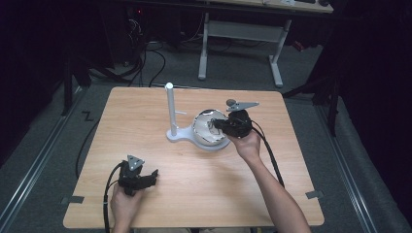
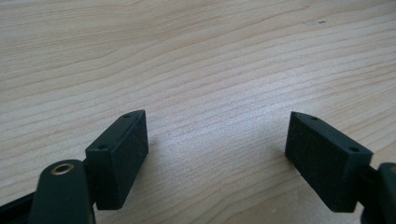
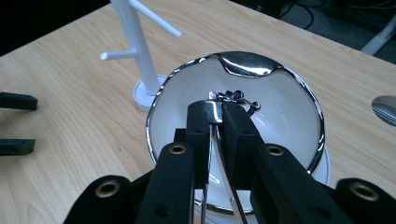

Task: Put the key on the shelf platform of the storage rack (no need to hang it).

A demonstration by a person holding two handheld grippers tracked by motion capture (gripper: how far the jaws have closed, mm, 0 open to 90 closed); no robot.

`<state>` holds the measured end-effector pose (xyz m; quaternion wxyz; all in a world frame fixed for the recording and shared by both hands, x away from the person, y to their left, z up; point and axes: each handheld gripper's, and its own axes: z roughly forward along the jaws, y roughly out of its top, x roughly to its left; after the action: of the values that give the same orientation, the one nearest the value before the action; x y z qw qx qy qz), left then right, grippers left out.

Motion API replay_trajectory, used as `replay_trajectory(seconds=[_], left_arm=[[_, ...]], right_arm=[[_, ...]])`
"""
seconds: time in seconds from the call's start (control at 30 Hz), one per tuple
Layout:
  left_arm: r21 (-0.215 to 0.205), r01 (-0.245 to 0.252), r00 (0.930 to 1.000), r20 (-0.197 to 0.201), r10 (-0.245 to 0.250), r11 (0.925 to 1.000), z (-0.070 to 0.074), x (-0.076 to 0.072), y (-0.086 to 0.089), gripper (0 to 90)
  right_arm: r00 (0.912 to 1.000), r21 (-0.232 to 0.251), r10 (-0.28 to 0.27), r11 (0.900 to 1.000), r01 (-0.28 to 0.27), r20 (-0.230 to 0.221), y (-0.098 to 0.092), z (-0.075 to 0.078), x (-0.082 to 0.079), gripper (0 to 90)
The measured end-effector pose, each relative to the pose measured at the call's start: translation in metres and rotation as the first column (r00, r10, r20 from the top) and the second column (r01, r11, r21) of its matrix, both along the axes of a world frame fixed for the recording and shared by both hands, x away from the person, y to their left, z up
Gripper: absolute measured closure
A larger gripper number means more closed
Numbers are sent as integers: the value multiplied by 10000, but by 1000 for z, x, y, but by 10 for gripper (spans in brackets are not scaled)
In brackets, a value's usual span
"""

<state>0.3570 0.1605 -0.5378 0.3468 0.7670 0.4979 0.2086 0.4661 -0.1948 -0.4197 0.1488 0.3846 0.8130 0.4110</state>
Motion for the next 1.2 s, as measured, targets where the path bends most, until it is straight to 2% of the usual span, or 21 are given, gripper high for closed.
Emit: replay_trajectory(seconds=[0.23, 0.53, 0.73, 0.93, 1.2], left_arm=[[25, 4, 10000, 0, -4, 10000, 0, 0, 0, 217], [-2, 0, 10000, -4, 0, 10000, 0, 0, 0, 217], [-2, -1, 10000, -5, 1, 10000, 0, 0, 0, 217], [-5, 2, 10000, -4, -2, 10000, 0, 0, 0, 216], [4, 1, 10000, -6, -1, 10000, 0, 0, 0, 216]], right_arm=[[9999, -211, -64, 9998, 62, -117, 4, -5, 6, 821], [9987, -80, -182, 9998, 179, -469, 7, -14, 13, 820], [9987, -173, -171, 9997, 163, -485, 10, -19, 16, 819], [9974, -157, -249, 9996, 238, -682, 13, -25, 20, 819], [9972, -393, -178, 9991, 150, -730, 21, -29, 24, 819]])
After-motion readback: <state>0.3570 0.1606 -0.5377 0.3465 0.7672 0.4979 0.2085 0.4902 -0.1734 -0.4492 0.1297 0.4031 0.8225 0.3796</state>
